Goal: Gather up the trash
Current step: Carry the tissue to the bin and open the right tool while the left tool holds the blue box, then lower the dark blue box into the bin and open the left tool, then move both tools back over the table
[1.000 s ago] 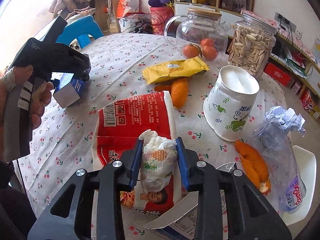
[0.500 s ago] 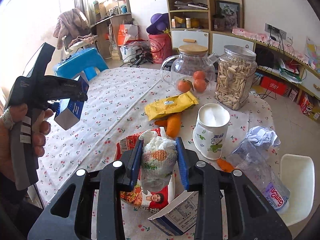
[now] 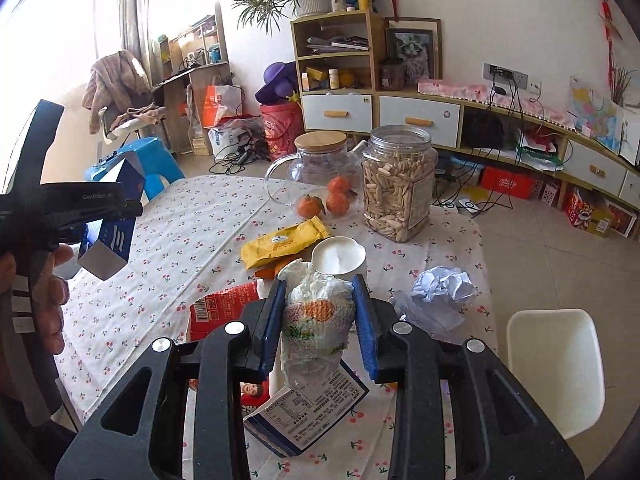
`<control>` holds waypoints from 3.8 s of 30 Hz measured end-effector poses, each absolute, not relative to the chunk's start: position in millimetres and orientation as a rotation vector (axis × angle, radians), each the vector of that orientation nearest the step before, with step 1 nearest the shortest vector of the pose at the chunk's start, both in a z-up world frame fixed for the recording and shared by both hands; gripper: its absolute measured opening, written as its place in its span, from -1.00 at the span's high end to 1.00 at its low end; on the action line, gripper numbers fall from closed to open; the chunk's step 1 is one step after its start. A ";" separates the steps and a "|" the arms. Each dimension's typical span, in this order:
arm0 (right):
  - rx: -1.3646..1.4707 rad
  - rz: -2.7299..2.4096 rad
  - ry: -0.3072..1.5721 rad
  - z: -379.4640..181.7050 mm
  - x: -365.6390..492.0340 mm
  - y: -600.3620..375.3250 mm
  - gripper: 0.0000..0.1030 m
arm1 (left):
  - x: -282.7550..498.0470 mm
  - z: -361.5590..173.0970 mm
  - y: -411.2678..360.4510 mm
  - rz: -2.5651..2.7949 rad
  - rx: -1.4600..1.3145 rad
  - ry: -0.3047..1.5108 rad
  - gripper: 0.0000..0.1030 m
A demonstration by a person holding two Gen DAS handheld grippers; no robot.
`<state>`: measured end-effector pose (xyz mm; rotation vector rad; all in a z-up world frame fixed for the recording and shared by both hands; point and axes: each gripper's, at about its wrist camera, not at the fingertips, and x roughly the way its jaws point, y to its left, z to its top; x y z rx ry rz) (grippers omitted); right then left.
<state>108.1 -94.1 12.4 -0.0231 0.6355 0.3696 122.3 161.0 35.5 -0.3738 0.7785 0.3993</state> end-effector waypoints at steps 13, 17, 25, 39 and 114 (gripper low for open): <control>0.039 0.142 0.583 20.6 114.7 -187.2 0.39 | 130.7 41.5 67.2 0.246 -0.287 0.752 -0.09; 0.074 0.045 0.580 18.1 118.8 -225.0 0.38 | 132.1 38.6 34.4 0.198 -0.247 0.747 -0.09; 0.203 -0.192 0.615 6.4 130.6 -298.7 -0.18 | 138.3 25.0 -42.4 0.060 -0.204 0.798 -0.09; 0.261 -0.474 0.565 10.0 86.9 -385.1 -0.86 | 148.1 7.1 -172.5 -0.160 -0.105 0.855 -0.09; -0.099 -0.082 0.569 -0.5 96.8 -153.9 -0.86 | 110.1 -26.7 38.6 0.342 -0.150 0.939 -0.64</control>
